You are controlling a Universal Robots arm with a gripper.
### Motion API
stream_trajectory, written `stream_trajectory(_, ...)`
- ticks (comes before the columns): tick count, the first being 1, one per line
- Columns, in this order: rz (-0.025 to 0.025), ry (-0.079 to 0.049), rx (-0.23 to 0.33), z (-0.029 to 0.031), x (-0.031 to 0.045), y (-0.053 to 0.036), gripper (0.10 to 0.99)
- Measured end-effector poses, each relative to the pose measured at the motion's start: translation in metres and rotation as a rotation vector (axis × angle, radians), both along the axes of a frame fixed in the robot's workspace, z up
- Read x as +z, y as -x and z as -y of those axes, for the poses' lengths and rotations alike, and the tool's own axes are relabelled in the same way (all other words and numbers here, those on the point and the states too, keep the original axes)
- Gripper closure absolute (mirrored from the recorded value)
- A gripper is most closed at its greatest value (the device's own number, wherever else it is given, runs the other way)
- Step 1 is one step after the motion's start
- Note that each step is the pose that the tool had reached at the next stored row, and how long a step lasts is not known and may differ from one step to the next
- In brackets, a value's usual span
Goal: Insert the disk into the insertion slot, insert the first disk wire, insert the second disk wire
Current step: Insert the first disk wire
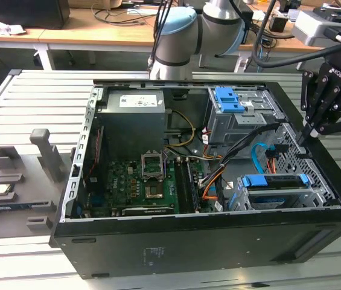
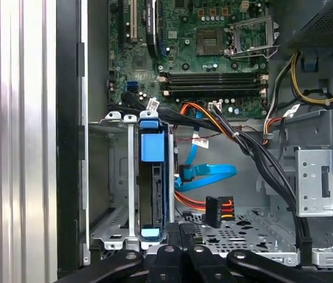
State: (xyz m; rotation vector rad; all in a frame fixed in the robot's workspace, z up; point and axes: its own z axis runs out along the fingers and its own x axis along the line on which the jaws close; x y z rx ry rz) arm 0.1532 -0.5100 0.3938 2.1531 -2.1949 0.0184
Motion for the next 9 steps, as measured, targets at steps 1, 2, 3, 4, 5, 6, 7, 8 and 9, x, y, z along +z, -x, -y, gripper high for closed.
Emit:
stream_trajectory(1, 0.0, 0.0, 0.0, -0.0009, -0.0022, 0.0, 0.98)
stream_trajectory(2, 0.0, 0.001, 0.0, -0.0021, -0.0051, 0.0, 0.98)
stream_trajectory(3, 0.0, 0.001, 0.0, -0.0032, -0.0069, 0.0, 0.98)
stream_trajectory(4, 0.0, 0.001, 0.0, -0.0055, -0.009, 0.0001, 0.98)
stream_trajectory(5, -0.0001, 0.001, 0.0, -0.0067, -0.0096, 0.0003, 0.98)
stream_trajectory(6, 0.0, 0.001, 0.0, -0.0081, -0.0101, 0.0005, 0.98)
stream_trajectory(7, 0.0, 0.001, 0.0, -0.01, -0.0105, 0.0007, 0.98)
stream_trajectory(8, -0.0001, 0.001, 0.0, -0.0122, -0.0108, 0.0009, 0.98)
stream_trajectory(9, 0.0, 0.001, 0.0, -0.016, -0.0112, 0.001, 0.98)
